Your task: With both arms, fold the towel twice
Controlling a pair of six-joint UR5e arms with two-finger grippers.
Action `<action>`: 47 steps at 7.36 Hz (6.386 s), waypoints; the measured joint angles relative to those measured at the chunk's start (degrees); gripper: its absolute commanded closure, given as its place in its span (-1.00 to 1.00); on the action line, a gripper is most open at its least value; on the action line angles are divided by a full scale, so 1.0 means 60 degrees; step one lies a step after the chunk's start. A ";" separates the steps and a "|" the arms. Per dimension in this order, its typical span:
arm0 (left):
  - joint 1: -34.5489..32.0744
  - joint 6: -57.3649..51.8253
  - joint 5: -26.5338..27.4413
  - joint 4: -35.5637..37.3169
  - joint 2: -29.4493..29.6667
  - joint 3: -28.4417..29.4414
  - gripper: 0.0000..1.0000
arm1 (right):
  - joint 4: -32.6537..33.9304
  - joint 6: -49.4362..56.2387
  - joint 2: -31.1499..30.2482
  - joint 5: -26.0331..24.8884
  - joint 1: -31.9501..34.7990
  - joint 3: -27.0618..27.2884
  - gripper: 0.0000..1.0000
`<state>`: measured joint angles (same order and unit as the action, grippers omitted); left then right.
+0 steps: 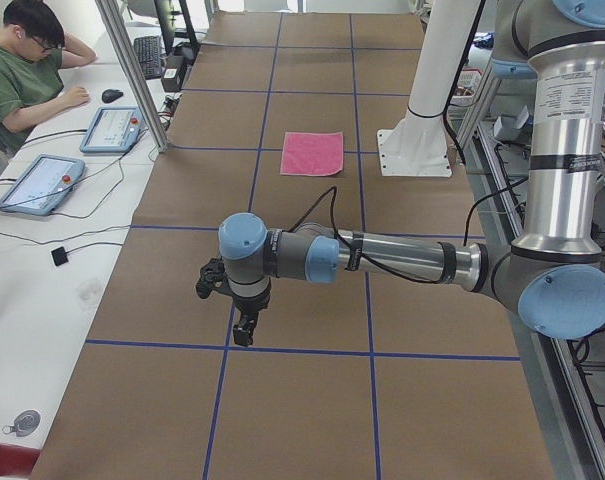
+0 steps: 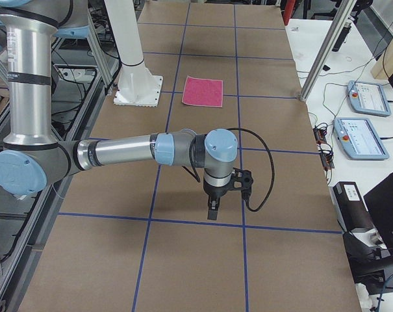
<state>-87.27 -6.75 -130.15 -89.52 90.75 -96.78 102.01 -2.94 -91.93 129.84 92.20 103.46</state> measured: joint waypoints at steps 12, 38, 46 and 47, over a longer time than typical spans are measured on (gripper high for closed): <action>0.6774 1.3118 0.0294 -0.4827 0.3538 -0.0361 -1.00 | -0.4963 -0.7760 0.1998 0.2243 -0.4139 -0.0216 -0.99; 1.0941 1.6863 0.3027 -0.6254 0.3311 -0.0412 1.00 | -0.9969 -1.3812 0.1982 0.0819 -0.9137 -0.0141 -0.98; 1.0941 1.6862 0.3016 -0.6278 0.3272 -0.0409 1.00 | -0.9820 -1.5585 0.2763 -0.1655 -1.1224 -0.0404 -0.98; 1.0941 1.6859 0.3007 -0.6285 0.3266 -0.0408 1.00 | -0.9813 -1.5630 0.2889 -0.1859 -1.1366 -0.0564 -0.98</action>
<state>-21.62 94.40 -112.10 -127.23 110.34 -99.23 43.13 -96.72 -74.59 118.69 24.01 100.07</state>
